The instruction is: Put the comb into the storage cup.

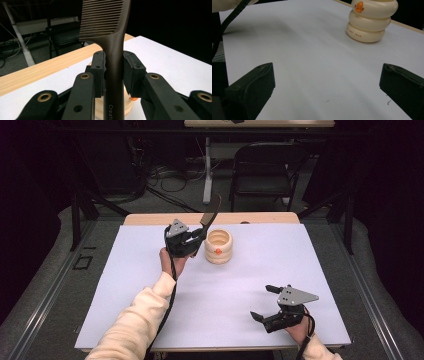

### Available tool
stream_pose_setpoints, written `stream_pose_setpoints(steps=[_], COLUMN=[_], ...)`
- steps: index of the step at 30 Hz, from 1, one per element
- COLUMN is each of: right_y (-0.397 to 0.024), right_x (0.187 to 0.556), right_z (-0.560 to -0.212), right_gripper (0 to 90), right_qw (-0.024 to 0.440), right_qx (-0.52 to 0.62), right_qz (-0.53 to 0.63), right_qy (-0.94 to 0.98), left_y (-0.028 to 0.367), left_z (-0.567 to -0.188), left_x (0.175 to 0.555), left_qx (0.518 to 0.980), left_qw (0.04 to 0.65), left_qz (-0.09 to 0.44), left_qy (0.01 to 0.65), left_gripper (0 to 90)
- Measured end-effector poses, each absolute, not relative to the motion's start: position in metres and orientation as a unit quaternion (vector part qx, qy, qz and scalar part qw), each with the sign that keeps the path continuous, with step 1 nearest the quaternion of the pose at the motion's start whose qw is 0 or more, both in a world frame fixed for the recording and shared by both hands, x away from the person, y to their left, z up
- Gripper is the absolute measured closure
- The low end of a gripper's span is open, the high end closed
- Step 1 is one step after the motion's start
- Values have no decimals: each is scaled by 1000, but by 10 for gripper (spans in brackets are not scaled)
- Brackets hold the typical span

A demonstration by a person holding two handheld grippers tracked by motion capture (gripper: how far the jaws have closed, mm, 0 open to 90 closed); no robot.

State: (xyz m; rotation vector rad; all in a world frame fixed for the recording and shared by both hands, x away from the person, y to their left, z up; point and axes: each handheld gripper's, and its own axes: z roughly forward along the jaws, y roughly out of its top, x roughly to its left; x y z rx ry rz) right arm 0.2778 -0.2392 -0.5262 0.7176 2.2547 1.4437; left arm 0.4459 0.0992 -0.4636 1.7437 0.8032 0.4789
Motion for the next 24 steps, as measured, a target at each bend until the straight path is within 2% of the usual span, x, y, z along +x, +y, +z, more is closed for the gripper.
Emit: stream_pose_setpoints(steps=[24], right_y=[-239], right_x=[278], right_z=[-526], right_gripper=[0], right_qw=[183], right_qx=[255], right_qz=[513], right_qy=[799], left_y=[89], left_z=[-458], left_x=[457], left_qx=[728], left_qw=[560], left_qz=[209], left_qy=[334], left_gripper=[721])
